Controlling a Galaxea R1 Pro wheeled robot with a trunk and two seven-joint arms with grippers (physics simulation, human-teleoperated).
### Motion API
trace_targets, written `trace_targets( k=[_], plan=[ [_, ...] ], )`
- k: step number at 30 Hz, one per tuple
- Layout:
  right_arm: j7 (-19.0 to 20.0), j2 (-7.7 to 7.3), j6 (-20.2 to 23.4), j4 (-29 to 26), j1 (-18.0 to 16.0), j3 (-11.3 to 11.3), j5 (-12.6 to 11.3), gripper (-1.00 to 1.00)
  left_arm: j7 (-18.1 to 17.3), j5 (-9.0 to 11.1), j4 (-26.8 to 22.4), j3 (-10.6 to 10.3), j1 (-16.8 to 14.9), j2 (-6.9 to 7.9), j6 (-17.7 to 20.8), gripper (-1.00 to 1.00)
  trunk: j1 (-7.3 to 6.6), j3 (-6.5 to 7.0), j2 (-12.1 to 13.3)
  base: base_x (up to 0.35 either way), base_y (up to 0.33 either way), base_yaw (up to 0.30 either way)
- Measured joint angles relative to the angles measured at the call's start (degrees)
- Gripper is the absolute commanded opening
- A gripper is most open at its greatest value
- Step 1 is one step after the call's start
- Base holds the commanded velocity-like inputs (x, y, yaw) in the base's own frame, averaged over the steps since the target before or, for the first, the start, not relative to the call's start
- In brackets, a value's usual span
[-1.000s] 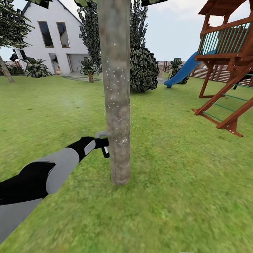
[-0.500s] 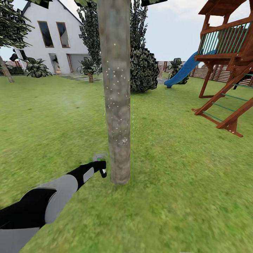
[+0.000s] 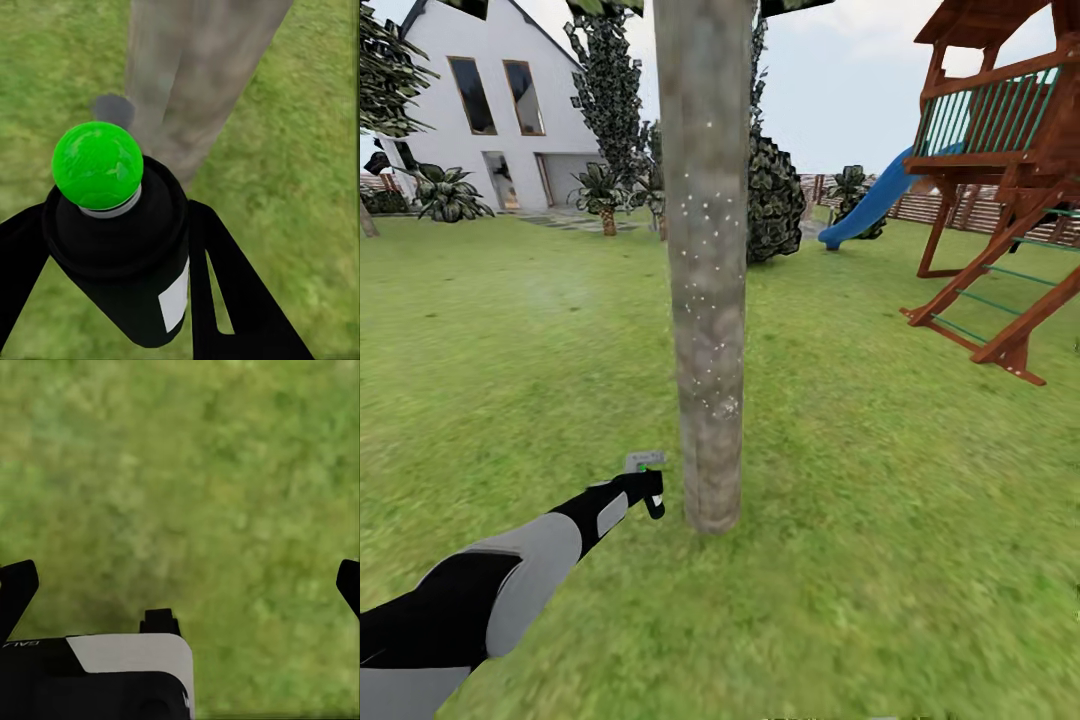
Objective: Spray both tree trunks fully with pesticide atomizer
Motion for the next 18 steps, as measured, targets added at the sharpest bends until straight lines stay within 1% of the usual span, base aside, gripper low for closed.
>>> trace_targets(
  k=[5, 11, 14, 18],
  plan=[
    [0.0, 0.02, 0.0, 0.0, 0.0, 0.0, 0.0, 1.0, 0.0, 0.0, 0.0, 0.0, 0.0, -0.06, 0.0, -1.0, 0.01, 0.0, 0.0, -0.022, 0.35, -0.298],
    [0.0, 0.02, 0.0, 0.0, 0.0, 0.0, 0.0, 1.0, 0.0, 0.0, 0.0, 0.0, 0.0, -0.08, 0.1, -1.0, 0.01, -0.04, 0.0, -0.127, 0.35, -0.281],
    [0.0, 0.02, 0.1, 0.0, 0.0, 0.0, 0.0, 1.0, -0.1, 0.0, 0.0, 0.0, 0.0, -0.08, 0.1, -1.0, 0.02, -0.2, 0.0, -0.124, 0.35, -0.25],
    [0.0, 0.05, 0.1, 0.0, 0.0, 0.0, 0.0, 1.0, -0.1, 0.0, 0.0, 0.0, 0.0, -0.08, 0.1, -1.0, 0.01, -0.47, 0.0, -0.036, 0.35, -0.206]
  ],
)
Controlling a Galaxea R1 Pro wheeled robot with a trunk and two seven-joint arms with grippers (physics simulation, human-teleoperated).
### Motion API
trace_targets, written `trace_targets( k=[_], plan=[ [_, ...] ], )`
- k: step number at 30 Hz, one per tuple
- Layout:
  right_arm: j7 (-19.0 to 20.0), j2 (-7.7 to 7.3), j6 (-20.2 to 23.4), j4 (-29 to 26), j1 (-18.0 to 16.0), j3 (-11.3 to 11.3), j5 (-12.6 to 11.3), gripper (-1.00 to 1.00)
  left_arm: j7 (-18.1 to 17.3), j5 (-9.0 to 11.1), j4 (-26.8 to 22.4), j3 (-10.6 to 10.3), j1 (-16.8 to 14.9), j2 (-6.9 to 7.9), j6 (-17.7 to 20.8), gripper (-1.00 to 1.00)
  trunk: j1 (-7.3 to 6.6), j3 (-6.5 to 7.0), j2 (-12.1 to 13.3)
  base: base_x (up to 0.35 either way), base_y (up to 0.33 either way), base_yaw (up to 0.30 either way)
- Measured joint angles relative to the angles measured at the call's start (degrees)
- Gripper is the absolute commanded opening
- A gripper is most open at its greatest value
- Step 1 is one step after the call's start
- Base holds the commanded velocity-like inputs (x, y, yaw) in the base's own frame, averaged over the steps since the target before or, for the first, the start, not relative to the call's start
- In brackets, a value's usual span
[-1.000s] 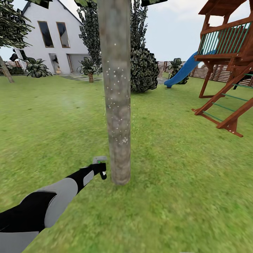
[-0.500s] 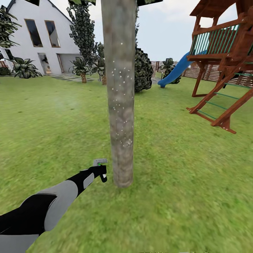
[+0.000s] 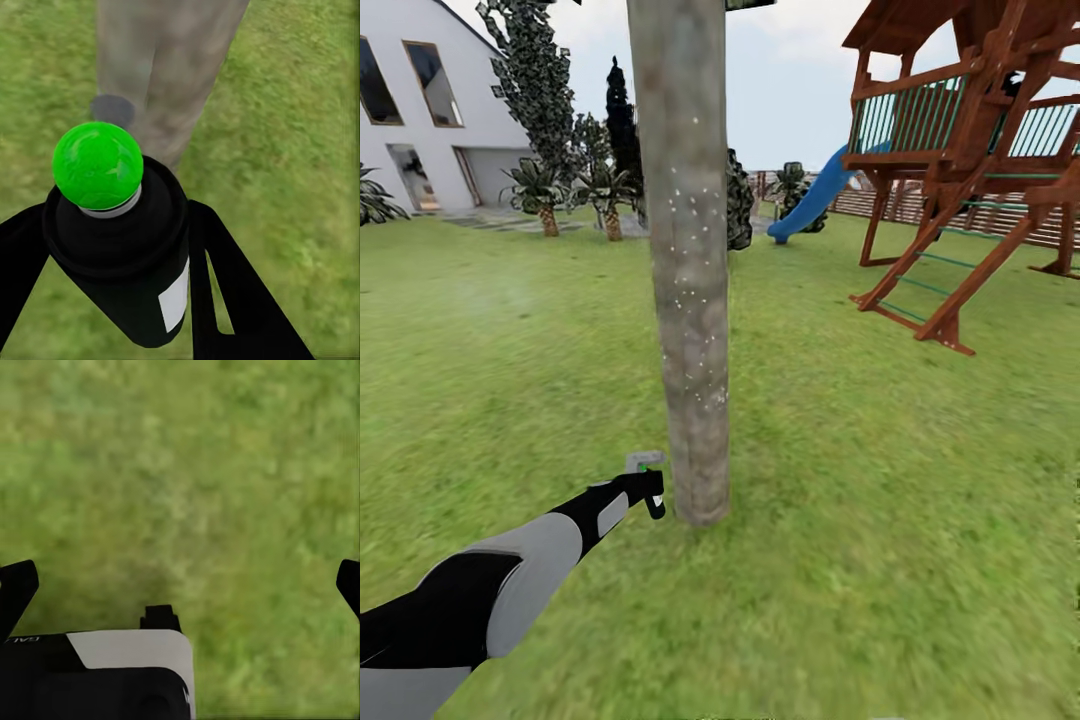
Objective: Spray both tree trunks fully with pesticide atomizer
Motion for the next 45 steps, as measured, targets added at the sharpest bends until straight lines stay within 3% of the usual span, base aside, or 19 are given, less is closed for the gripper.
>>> trace_targets(
  k=[9, 16, 26, 45],
  plan=[
    [0.0, 0.01, 0.0, 0.0, 0.0, 0.0, 0.0, 1.0, 0.0, 0.0, 0.0, 0.0, 0.0, 0.01, 0.0, -1.0, -0.02, -0.15, 0.0, 0.097, 0.349, -0.025],
    [0.0, 0.0, 0.0, 0.0, 0.0, 0.0, 0.0, 1.0, 0.0, 0.0, 0.0, 0.0, 0.0, 0.0, 0.0, -1.0, 0.0, -0.16, 0.0, 0.015, 0.349, -0.244],
    [0.0, 0.01, 0.0, 0.0, 0.0, 0.0, 0.0, 1.0, 0.0, 0.0, 0.0, 0.0, 0.0, -0.01, 0.0, -1.0, 0.01, -0.15, 0.0, -0.113, 0.35, -0.123],
    [0.0, 0.0, 0.0, 0.0, 0.0, 0.0, 0.0, 1.0, 0.0, 0.0, 0.0, 0.0, 0.0, -0.09, 0.0, -1.0, 0.0, -0.15, 0.0, 0.025, 0.35, -0.27]
  ],
)
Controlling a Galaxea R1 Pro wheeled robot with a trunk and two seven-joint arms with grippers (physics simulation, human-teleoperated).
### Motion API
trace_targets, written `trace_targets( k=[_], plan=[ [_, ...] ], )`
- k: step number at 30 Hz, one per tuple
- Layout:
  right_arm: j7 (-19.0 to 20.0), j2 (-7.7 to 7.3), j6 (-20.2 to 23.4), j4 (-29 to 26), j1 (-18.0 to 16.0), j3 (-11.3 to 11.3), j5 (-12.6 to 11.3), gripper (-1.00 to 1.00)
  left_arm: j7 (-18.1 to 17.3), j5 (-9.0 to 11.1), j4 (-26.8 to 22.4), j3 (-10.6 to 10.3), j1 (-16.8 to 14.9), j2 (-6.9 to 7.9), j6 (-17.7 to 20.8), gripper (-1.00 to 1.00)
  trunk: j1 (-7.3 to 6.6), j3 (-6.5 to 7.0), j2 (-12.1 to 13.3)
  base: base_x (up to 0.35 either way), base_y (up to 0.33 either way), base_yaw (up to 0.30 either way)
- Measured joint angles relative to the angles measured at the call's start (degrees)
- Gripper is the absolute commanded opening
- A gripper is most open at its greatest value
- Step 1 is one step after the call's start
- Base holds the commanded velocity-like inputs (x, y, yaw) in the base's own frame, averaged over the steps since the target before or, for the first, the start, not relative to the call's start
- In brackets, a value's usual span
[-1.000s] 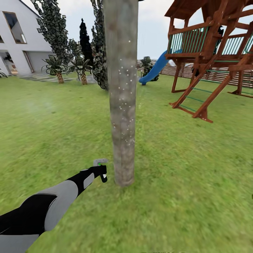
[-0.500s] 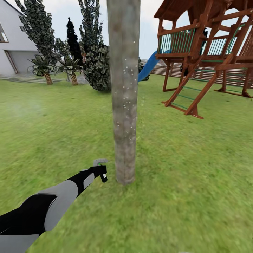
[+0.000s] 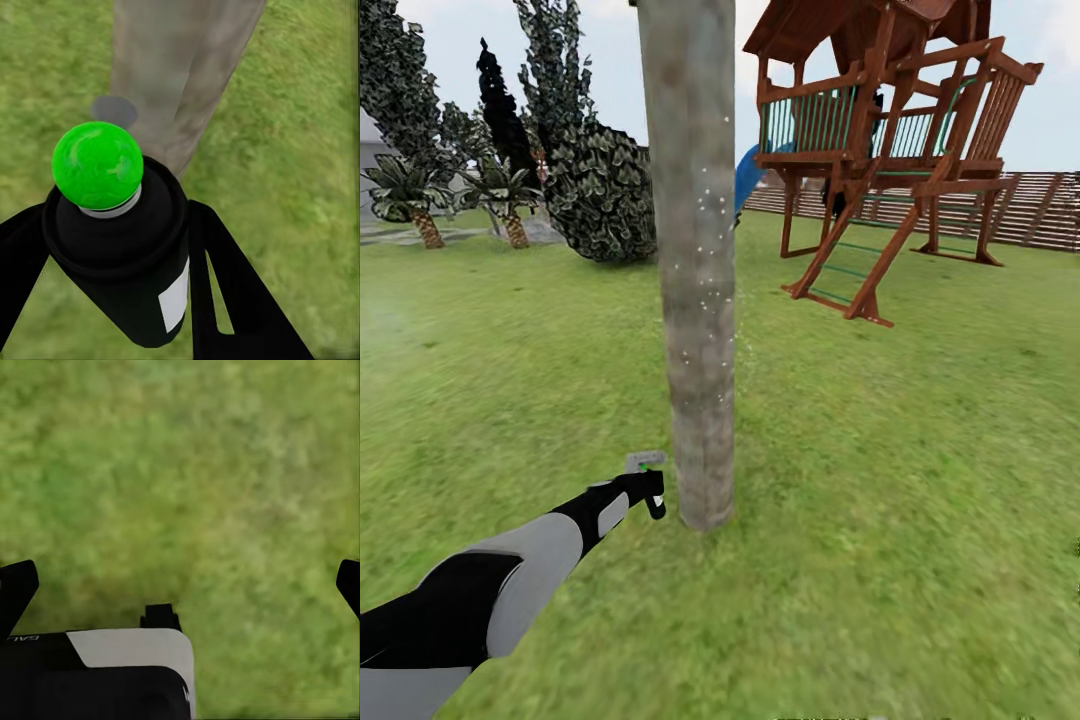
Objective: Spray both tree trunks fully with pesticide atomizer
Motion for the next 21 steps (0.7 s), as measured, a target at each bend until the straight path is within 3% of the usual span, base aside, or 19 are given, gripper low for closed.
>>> trace_targets(
  k=[8, 21],
  plan=[
    [0.0, 0.0, 0.0, 0.0, 0.0, 0.0, 0.0, 1.0, 0.0, 0.0, 0.0, 0.0, 0.0, 0.0, 0.0, -1.0, 0.0, 0.0, 0.0, 0.0, 0.35, -0.059],
    [0.1, 0.0, 0.0, 0.0, 0.0, 0.0, 0.0, 1.0, 0.0, 0.0, 0.0, 0.0, 0.0, 0.0, 0.0, -1.0, 0.0, 0.0, 0.0, 0.0, 0.35, -0.283]
  ],
)
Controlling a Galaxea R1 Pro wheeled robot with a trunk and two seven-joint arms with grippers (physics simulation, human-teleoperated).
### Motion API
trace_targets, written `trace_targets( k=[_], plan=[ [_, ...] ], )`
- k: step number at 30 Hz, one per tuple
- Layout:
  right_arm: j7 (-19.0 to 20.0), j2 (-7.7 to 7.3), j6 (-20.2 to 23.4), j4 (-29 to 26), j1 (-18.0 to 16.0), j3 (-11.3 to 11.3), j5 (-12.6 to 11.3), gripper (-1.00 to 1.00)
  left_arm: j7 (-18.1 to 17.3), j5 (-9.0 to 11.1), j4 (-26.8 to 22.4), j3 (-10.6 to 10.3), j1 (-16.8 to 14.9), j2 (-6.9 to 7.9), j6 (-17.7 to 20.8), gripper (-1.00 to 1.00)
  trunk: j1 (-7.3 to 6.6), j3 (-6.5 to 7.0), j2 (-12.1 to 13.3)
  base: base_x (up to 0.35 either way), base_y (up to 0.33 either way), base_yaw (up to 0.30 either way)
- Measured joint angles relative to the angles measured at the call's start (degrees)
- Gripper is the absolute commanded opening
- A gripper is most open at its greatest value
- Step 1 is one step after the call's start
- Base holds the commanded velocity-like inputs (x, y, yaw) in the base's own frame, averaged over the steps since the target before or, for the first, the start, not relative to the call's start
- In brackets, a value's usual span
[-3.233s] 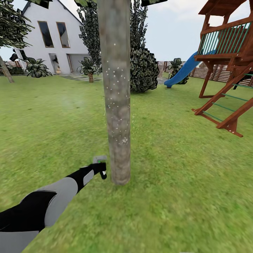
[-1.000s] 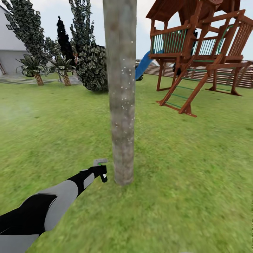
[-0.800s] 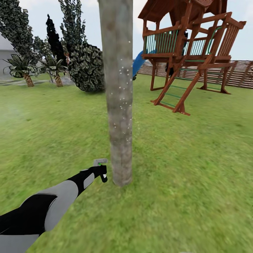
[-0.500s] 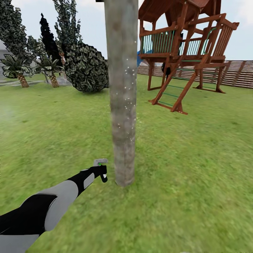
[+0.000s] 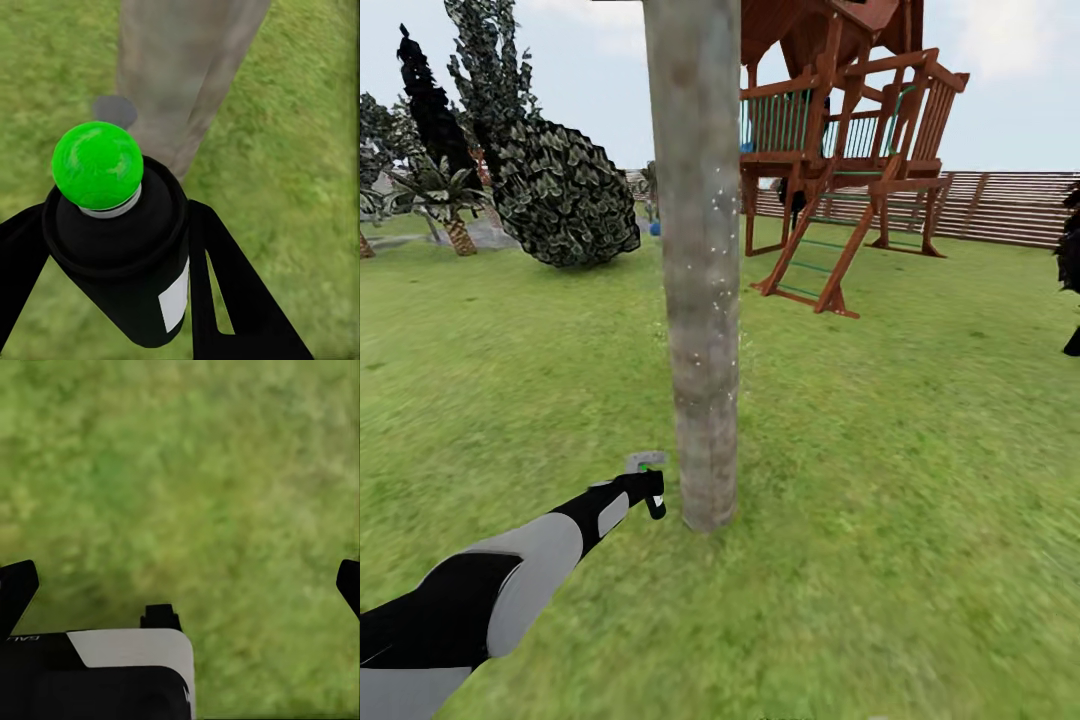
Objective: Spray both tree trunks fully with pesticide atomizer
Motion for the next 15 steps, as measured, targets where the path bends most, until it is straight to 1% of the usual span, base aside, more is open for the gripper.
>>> trace_targets(
  k=[6, 8, 12, 15],
  plan=[
    [0.0, 0.0, 0.0, 0.0, 0.0, 0.0, 0.0, 1.0, 0.0, 0.0, 0.0, 0.0, 0.0, 0.0, 0.0, -1.0, 0.0, 0.0, 0.0, 0.0, 0.35, -0.279],
    [0.0, 0.0, 0.0, 0.0, 0.0, 0.0, 0.0, 1.0, 0.0, 0.0, 0.0, 0.0, 0.0, 0.0, 0.0, -1.0, 0.0, 0.0, 0.0, 0.0, 0.35, -0.16],
    [0.0, 0.0, 0.0, 0.0, 0.0, 0.0, 0.0, 1.0, 0.0, 0.0, 0.0, 0.0, 0.0, 0.01, 0.0, -1.0, 0.0, 0.0, 0.0, 0.0, 0.35, -0.082],
    [0.0, 0.0, 0.0, 0.0, 0.0, 0.0, 0.0, 1.0, 0.0, 0.0, 0.0, 0.0, 0.0, 0.0, 0.0, -1.0, 0.0, 0.0, 0.0, 0.0, 0.35, -0.245]
  ],
)
